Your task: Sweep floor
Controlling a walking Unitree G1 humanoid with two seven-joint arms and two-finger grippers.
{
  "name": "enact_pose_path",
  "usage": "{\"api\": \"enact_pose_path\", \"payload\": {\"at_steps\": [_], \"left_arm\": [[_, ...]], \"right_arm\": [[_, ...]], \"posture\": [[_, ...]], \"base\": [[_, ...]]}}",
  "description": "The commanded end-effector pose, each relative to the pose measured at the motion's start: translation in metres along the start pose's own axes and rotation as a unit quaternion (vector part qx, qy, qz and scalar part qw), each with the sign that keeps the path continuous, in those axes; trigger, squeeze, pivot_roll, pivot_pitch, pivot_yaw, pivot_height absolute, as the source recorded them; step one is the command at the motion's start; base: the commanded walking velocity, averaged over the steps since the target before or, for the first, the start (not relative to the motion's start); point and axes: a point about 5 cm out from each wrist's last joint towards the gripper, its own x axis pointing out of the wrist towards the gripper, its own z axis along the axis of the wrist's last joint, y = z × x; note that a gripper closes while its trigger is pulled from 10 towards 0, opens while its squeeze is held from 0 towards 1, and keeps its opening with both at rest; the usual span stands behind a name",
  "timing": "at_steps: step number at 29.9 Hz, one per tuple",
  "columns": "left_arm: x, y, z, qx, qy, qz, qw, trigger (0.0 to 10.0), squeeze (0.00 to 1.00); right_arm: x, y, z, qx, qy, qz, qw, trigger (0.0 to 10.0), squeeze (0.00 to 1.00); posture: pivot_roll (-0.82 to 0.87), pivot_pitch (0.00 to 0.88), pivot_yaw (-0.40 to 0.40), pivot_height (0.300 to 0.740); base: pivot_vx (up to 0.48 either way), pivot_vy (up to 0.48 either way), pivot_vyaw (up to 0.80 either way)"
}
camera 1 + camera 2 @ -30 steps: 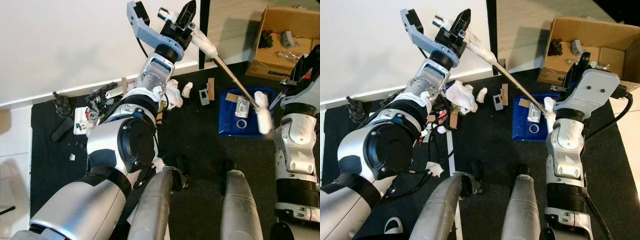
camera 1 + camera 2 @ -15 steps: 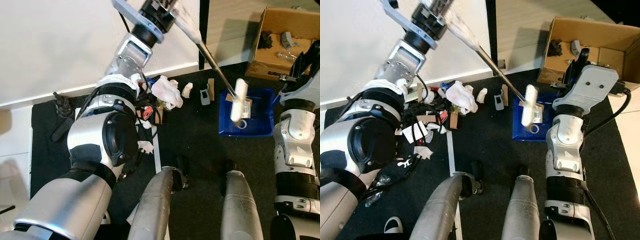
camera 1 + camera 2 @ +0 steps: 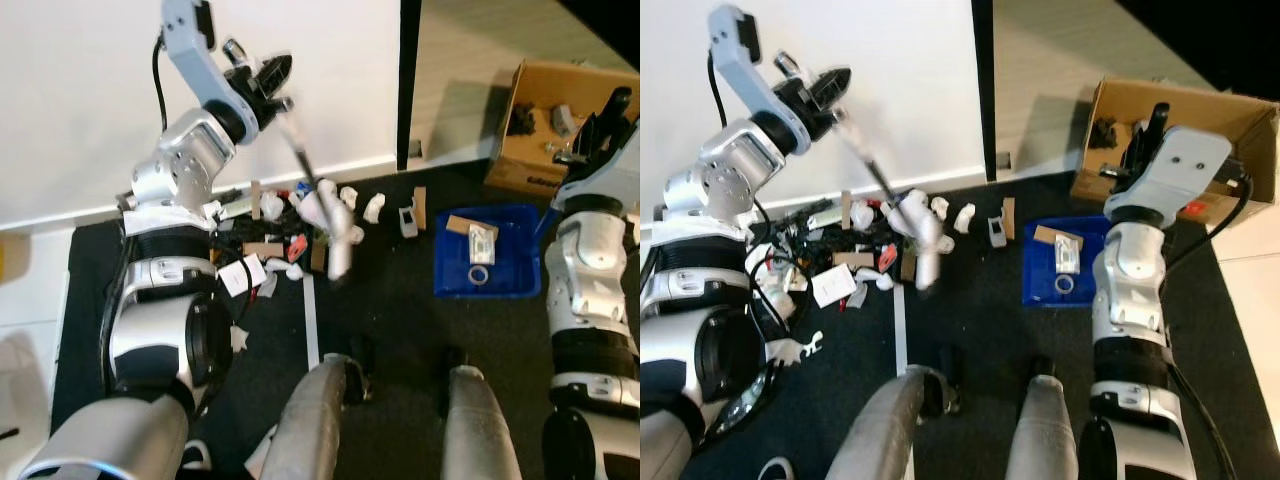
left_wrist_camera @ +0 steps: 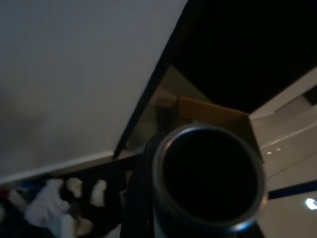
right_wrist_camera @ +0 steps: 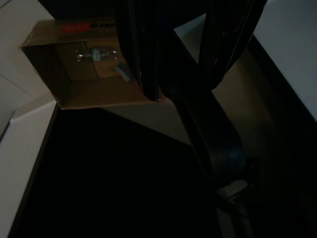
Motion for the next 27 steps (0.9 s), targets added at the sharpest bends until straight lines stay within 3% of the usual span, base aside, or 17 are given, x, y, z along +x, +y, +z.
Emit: {"api": "enact_pose_path", "payload": {"at_steps": [1,7,11,12,16,22,27], "left_arm": [[-0.004,0.002,-0.001,0.014,0.008,0.015,1.000,10.0,0.00],[-0.009,0.001,-0.003,0.073,0.021,0.069,0.995,10.0,0.00],[-0.011,-0.001,0.003,0.086,-0.008,0.106,0.991,10.0,0.00],[-0.014,-0.001,0.006,0.106,-0.037,0.122,0.986,10.0,0.00],[-0.017,-0.009,0.002,0.133,-0.063,0.119,0.982,10.0,0.00],[-0.015,-0.020,-0.005,0.133,-0.059,0.107,0.984,10.0,0.00],[-0.016,-0.023,-0.001,0.126,-0.087,0.129,0.980,10.0,0.00]], "right_arm": [[-0.003,0.005,-0.008,0.039,0.024,0.005,0.999,10.0,0.00],[0.008,-0.004,0.004,0.069,0.020,-0.010,0.997,10.0,0.00],[0.016,-0.007,0.018,0.110,0.008,-0.016,0.994,10.0,0.00],[0.019,-0.005,0.025,0.135,0.003,-0.014,0.991,10.0,0.00],[0.028,0.001,0.038,0.168,-0.005,-0.003,0.986,10.0,0.00],[0.032,0.001,0.039,0.167,-0.002,0.005,0.986,10.0,0.00],[0.037,-0.001,0.035,0.180,0.013,0.005,0.984,10.0,0.00]], "posture": [[-0.03,0.150,0.209,0.740],[-0.04,0.096,0.185,0.740],[-0.05,0.074,0.175,0.740],[-0.07,0.058,0.161,0.740],[-0.08,0.041,0.138,0.740],[-0.09,0.017,0.102,0.740],[-0.09,0.000,0.064,0.740]], "base": [[0.000,0.000,0.00],[0.000,0.000,0.00],[0.000,0.000,0.00],[0.000,0.000,0.00],[0.000,0.000,0.00],[0.000,0.000,0.00],[0.000,0.000,0.00]]}}
